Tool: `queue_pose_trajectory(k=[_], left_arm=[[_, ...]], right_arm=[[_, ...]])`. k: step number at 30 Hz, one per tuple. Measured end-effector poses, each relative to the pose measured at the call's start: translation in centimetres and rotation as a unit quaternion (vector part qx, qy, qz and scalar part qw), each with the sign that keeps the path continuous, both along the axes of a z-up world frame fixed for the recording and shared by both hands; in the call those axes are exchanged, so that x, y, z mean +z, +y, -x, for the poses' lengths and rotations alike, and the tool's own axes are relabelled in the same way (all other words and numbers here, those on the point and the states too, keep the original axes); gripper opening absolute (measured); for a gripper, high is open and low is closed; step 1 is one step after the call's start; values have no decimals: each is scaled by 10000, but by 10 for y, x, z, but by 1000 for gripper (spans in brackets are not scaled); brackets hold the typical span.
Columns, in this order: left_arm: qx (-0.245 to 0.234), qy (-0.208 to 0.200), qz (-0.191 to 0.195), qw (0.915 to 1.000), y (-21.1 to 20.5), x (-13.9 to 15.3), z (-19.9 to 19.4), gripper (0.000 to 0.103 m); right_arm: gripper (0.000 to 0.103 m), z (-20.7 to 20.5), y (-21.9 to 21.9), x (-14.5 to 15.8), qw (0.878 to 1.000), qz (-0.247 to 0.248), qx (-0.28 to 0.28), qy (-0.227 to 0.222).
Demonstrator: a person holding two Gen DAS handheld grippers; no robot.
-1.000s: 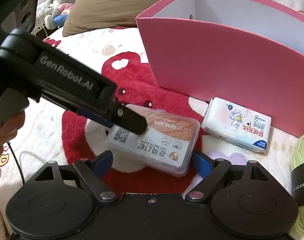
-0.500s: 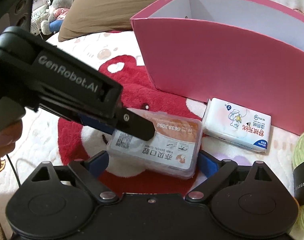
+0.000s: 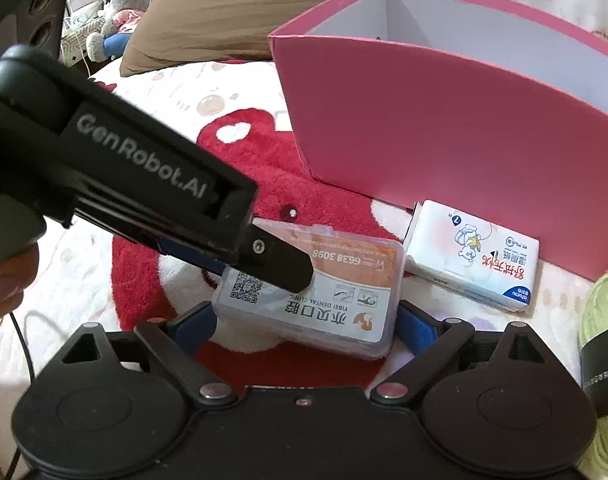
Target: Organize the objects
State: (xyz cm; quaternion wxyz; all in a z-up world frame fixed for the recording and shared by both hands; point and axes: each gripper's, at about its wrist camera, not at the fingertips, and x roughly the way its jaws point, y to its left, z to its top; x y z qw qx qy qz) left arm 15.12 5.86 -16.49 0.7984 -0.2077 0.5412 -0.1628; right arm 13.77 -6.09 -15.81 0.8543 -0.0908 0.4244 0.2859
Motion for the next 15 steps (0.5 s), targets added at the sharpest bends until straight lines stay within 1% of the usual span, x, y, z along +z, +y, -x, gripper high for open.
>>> queue_pose_trajectory(k=[5,6,7,12,14,15], left_arm=[[-6,-124,-33,9999,-4,11,8,44],[0,-149,-33,9999,-15,16,7,44],[0,-186,-27,9998,-16,21,9,44],[-12,-475,-54,9989,-22,40,22,43],[29,-526,11,9986,-22,46,27,43],[53,-554,49,9984,-22,48,29,43]], right_arm=[[97,4,3,8,9998,69,114,-154],[97,5,3,10,9997,66,124,-187],[97,6,3,13,9997,61,126,-220],[97,12,0,30,9991,-40,135,-392],[97,42,-33,42,9988,-86,167,-448],[97,36,-40,38,9987,-108,183,-457]])
